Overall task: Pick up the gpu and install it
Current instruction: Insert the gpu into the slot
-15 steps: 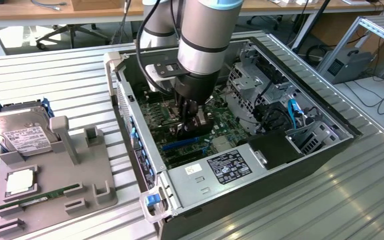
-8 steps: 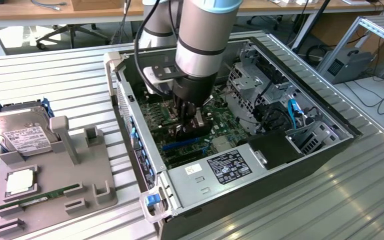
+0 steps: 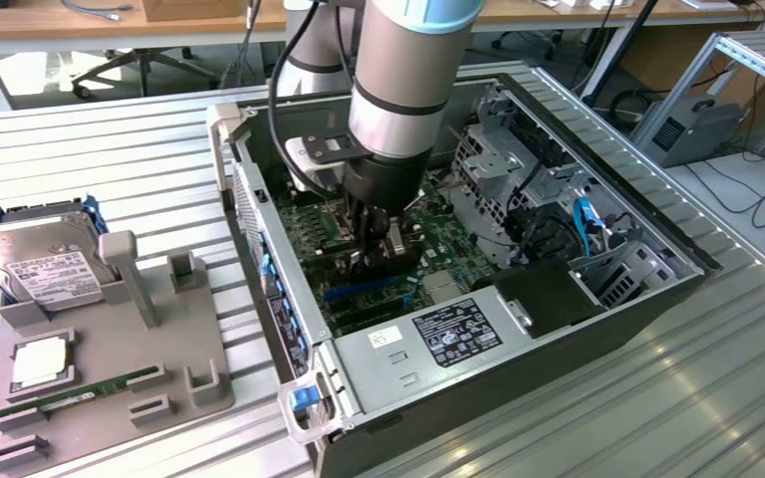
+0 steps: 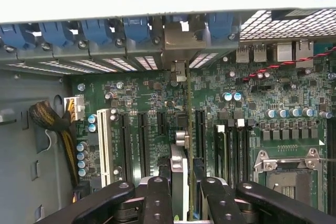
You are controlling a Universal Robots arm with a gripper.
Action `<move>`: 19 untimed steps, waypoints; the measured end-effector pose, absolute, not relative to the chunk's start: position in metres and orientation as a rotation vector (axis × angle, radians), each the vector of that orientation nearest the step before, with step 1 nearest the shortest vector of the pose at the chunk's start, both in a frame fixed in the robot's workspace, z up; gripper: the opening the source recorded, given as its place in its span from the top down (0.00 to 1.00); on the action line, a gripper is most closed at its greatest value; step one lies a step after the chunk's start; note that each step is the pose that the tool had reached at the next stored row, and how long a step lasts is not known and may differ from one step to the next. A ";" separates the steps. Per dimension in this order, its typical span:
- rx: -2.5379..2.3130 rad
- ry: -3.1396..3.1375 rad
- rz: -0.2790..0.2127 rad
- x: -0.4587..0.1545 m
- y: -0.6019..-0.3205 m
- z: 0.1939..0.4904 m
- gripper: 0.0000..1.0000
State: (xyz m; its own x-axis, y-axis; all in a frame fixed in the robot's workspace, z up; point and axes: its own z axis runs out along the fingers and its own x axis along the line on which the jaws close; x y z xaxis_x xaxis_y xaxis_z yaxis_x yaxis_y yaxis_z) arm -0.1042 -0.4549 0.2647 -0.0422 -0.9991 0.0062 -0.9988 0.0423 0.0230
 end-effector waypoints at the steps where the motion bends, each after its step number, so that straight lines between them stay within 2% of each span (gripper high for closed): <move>1: 2.160 -2.253 -0.019 -0.104 -0.455 0.264 0.73; 19: 2.159 -2.253 -0.019 -0.104 -0.455 0.259 0.73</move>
State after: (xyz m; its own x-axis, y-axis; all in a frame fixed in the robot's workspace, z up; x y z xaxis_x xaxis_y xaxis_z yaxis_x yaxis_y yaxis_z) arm -0.1042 -0.4549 0.2587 -0.0422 -0.9991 0.0069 -0.9988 0.0424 0.0231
